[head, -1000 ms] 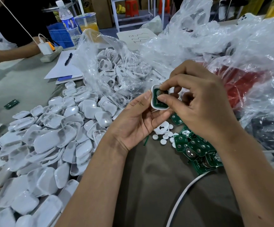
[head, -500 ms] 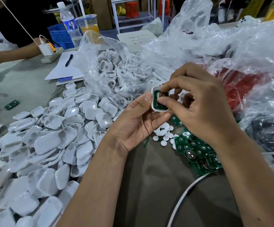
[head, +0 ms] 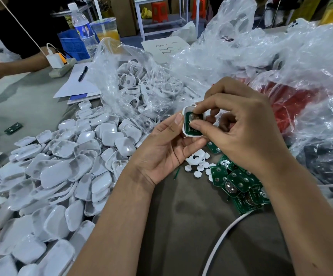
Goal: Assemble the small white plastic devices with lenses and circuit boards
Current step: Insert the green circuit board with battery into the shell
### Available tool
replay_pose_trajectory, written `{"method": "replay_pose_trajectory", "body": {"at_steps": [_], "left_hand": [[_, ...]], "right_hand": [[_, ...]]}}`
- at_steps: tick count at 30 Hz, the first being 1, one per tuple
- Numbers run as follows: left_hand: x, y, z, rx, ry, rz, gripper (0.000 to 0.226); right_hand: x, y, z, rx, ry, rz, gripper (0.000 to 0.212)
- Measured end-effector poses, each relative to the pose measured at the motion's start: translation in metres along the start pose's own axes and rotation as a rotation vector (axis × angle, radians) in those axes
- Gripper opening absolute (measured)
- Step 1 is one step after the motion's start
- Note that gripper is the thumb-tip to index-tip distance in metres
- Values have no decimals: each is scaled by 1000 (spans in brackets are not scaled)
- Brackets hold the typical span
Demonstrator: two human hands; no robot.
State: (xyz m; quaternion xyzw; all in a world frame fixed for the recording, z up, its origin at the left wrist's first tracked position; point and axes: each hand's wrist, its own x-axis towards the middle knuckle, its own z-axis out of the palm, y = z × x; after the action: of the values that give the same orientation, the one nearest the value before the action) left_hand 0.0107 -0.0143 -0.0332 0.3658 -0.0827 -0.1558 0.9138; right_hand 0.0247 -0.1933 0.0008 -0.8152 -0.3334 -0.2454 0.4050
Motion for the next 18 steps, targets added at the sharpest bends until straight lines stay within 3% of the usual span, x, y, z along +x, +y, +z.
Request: {"method": "replay_pose_trajectory", "body": {"at_steps": [18], "left_hand": [[-1,0,-1,-2,-25,11,30]], "right_hand": [[1,-3,-1,-26,55,-34,16]]}}
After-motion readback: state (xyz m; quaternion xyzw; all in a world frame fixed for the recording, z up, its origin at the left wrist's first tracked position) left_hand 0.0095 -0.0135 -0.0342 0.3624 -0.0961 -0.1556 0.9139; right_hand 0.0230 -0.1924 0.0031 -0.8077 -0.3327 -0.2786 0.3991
